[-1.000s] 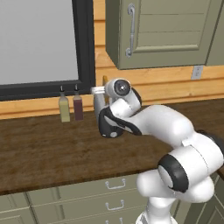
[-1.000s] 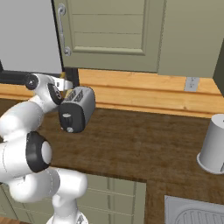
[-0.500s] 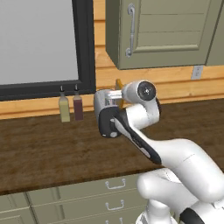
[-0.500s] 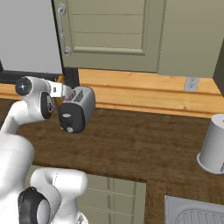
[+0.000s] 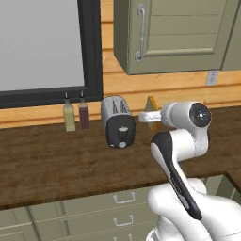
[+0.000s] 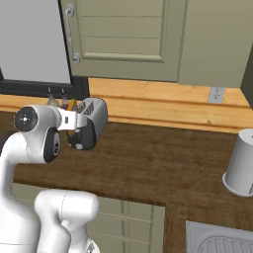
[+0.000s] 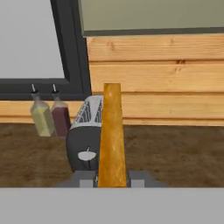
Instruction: Start the toaster. Once the lever pops up, take the bread to the plate on the dining counter.
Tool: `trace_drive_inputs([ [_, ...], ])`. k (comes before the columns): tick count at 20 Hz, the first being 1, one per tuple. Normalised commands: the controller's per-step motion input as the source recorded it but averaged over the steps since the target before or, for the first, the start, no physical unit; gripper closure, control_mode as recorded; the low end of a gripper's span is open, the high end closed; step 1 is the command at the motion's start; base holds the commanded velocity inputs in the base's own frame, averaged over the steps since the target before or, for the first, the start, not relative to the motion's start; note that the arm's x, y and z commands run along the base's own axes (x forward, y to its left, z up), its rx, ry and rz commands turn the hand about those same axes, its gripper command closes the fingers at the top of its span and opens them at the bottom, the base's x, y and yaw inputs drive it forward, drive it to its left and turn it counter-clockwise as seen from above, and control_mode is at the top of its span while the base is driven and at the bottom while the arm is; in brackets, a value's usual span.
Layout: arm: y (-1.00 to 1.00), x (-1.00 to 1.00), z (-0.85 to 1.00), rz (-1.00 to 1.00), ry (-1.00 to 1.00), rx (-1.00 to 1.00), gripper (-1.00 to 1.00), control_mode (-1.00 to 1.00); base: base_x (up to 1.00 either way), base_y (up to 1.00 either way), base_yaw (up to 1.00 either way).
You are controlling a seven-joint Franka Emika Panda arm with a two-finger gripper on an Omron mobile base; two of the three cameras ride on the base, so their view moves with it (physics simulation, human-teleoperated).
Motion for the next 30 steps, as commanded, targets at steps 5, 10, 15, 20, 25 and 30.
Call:
trace_drive_inputs([
  [5, -0.54, -0.70, 0.02, -0.08, 0.06, 0.00, 1.00, -1.00, 0.00, 0.00, 0.00],
  [10, -0.28, -0.31, 0.00, -0.19, 0.07, 0.00, 1.00, -1.00, 0.00, 0.00, 0.00],
  [15, 0.00, -0.06, 0.00, 0.03, 0.04, 0.00, 1.00, -1.00, 0.00, 0.00, 0.00],
  [20, 0.00, -0.41, 0.00, 0.09, 0.02, 0.00, 1.00, -1.00, 0.00, 0.00, 0.00],
  [25, 0.01, -0.28, 0.00, 0.03, 0.00, 0.00, 1.00, -1.00, 0.00, 0.00, 0.00],
  [30, 0.00, -0.15, 0.01, -0.02, -0.02, 0.00, 1.00, -1.00, 0.00, 0.00, 0.00],
])
